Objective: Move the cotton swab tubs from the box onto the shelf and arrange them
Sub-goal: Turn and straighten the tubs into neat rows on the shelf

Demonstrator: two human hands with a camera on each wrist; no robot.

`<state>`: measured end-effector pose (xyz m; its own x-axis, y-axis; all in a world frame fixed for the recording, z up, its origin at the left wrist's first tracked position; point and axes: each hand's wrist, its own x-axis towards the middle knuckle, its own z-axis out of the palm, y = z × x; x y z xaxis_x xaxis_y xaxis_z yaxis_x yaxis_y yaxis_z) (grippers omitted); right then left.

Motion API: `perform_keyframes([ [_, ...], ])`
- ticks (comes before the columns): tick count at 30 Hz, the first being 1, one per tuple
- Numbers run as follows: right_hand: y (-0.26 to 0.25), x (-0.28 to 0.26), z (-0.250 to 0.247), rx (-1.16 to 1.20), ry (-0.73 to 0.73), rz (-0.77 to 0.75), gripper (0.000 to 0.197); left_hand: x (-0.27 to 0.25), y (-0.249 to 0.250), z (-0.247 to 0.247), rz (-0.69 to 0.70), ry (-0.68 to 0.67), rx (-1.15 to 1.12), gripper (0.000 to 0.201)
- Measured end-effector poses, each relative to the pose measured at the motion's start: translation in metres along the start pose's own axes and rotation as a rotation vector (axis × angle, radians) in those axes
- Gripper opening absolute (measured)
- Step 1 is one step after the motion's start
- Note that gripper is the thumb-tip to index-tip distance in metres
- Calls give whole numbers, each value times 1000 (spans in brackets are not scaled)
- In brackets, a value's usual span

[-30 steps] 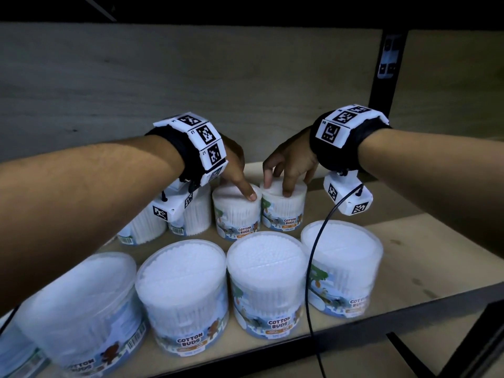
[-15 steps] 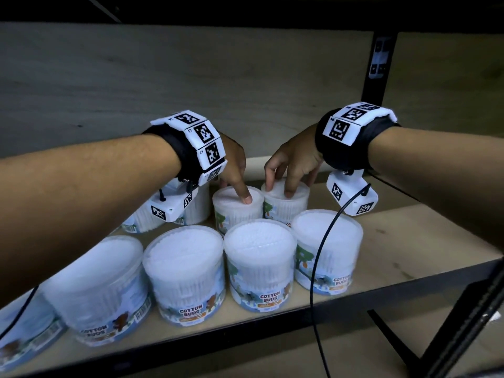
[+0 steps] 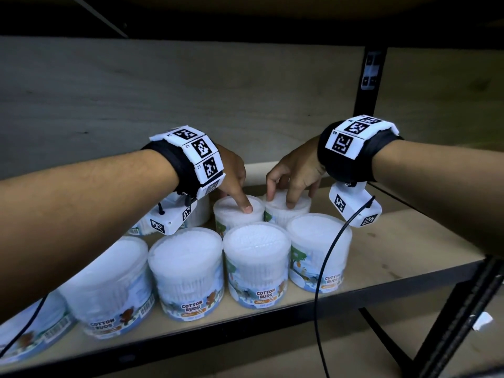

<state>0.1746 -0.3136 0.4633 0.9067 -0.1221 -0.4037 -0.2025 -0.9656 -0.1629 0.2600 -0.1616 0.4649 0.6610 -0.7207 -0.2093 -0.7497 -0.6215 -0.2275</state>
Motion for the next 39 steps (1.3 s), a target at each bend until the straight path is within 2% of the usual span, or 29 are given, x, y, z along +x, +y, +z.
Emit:
perform_keyframes([
  [14, 1, -12, 6, 52, -19, 8, 45, -15, 1, 3, 29, 13, -34, 60],
  [23, -2, -15, 3, 8, -30, 23, 40, -27, -5, 3, 46, 52, -66, 56],
  [29, -20, -9, -15, -45, 199, -7, 24, -54, -47, -3, -31, 127, -74, 45],
  [35, -67, 20, -20, 7, 178, -5, 21, -83, -108, 0, -150, 109, -16, 50],
  [39, -105, 39, -22, 24, 190, -56, 34, -92, -142, 7, -181, 94, -104, 53],
])
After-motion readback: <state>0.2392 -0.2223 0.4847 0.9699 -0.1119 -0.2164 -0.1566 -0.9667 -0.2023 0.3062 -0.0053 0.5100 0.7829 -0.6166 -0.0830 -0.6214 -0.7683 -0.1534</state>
